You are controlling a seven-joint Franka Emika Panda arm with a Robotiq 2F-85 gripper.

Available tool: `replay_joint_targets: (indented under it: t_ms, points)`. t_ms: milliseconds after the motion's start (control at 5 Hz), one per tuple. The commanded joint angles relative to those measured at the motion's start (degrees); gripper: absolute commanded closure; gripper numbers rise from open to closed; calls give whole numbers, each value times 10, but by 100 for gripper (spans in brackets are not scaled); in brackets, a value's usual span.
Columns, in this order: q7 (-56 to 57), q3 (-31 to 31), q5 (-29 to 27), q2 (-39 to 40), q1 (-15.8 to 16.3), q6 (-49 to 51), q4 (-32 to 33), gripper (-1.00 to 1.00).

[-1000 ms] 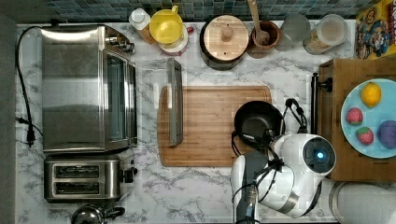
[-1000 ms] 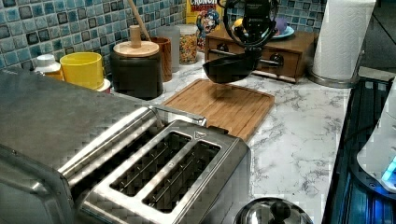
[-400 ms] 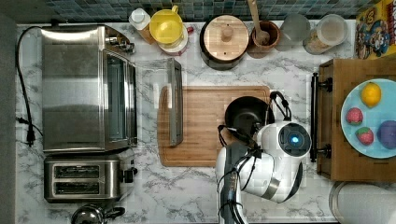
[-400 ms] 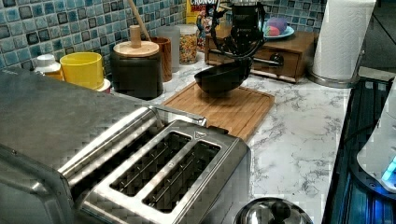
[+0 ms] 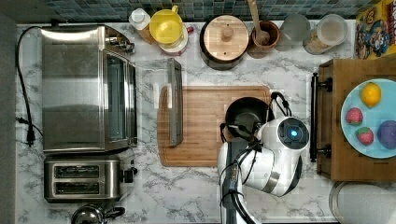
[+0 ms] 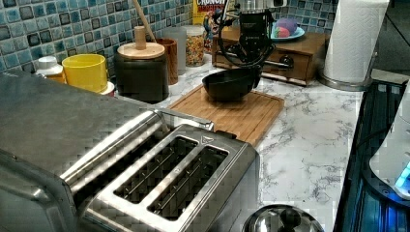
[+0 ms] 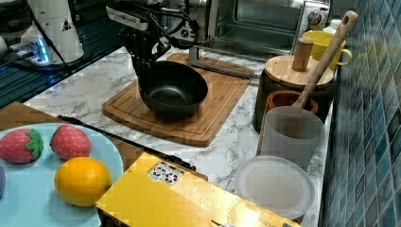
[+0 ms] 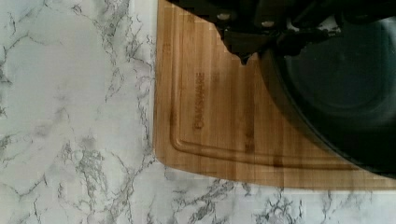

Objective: Put the bowl on the board.

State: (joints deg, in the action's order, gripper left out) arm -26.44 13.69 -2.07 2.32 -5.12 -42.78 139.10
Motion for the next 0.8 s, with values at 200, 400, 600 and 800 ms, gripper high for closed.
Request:
replay_joint_targets:
  t_ms: [200,400,600,800]
  points:
    - [-96,9,41,8,-1,49,-105,0]
    - [-54,8,7,29,0,88,-134,0]
    - [-40,4,4,27,4,90,-136,0]
    - [-27,-3,-1,25,3,97,-146,0]
